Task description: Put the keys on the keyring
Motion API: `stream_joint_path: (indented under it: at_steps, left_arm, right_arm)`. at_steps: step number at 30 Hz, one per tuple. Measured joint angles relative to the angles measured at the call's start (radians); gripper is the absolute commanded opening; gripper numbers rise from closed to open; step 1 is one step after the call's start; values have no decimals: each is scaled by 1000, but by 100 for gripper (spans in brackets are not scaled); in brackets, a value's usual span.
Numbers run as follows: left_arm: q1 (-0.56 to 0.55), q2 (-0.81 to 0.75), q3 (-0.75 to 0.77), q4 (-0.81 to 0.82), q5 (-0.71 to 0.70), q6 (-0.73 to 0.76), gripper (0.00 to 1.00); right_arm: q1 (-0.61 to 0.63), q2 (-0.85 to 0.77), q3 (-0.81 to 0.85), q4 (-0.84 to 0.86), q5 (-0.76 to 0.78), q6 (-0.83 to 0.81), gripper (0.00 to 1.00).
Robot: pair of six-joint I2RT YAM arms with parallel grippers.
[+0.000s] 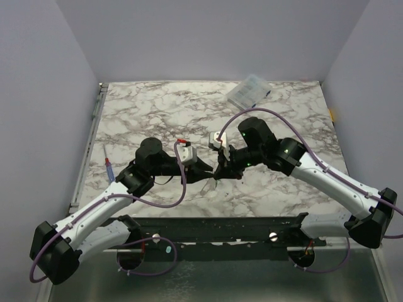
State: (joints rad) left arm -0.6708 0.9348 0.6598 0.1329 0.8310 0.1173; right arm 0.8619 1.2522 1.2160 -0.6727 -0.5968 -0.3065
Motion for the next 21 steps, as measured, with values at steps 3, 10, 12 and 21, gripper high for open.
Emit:
stream_joint_path:
  at_steps: [3, 10, 12, 21]
  left_arm:
    - [-1, 6, 0, 0, 15, -5, 16]
    - [-2, 23, 0, -1, 42, -15, 0]
    - [-2, 24, 0, -3, 45, -18, 0]
    - [-4, 24, 0, 4, 52, -28, 0]
  right_arm:
    - [0, 0, 0, 0, 5, -2, 1]
    - [0, -3, -13, 5, 16, -9, 1]
    - [-1, -4, -15, 6, 17, -9, 1]
    - [-2, -46, -61, 56, 18, -7, 9]
